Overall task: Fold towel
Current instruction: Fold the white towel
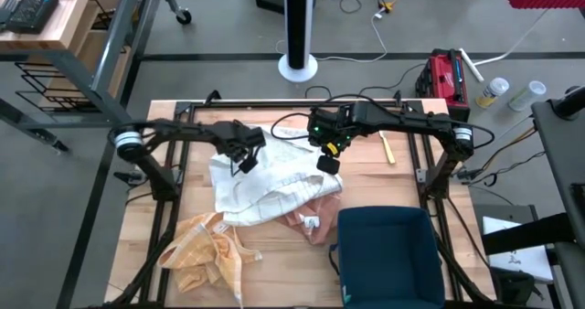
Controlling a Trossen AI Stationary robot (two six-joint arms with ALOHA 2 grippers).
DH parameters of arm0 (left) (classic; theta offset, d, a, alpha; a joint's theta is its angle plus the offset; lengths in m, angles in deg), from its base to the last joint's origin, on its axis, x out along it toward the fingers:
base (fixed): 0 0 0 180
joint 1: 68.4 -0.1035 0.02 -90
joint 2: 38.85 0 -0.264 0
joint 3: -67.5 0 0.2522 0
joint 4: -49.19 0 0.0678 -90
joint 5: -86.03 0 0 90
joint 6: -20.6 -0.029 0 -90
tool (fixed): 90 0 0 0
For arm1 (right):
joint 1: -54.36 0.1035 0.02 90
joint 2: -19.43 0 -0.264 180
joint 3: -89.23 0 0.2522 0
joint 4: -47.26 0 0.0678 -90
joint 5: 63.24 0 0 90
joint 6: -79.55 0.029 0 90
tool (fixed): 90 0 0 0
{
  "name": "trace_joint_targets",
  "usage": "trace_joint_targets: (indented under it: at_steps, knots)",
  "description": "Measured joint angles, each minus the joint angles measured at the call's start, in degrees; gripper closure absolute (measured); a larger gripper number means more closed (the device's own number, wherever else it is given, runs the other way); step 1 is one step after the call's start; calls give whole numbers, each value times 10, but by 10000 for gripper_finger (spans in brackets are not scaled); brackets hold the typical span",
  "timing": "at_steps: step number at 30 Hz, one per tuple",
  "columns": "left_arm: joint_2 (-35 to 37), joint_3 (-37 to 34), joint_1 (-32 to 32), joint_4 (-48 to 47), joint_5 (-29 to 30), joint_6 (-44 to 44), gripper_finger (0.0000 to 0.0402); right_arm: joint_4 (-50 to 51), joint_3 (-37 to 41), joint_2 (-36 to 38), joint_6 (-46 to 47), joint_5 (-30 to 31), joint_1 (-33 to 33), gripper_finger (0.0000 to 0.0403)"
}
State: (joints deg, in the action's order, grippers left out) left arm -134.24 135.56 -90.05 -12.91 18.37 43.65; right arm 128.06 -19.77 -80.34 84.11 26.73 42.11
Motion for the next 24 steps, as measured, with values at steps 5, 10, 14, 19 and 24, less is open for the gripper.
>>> trace_joint_targets:
  at_steps: [5, 10, 14, 19, 24]
  knots:
    - [-19, 8, -2, -50, 86, 13, 327, -1, 0, 0, 0, 0, 0, 400]
    - [10, 11, -1, -70, 189, 18, 327, -7, 0, -1, -1, 0, 0, 400]
    - [49, 11, -1, -52, 110, -55, 327, -9, 0, -1, 0, 0, 0, 400]
    - [66, 10, 5, -13, -21, -51, 327, -13, 0, -1, 0, 0, 0, 400]
    - [51, 9, 4, -15, 0, 23, 310, -17, 0, -1, 0, 0, 0, 401]
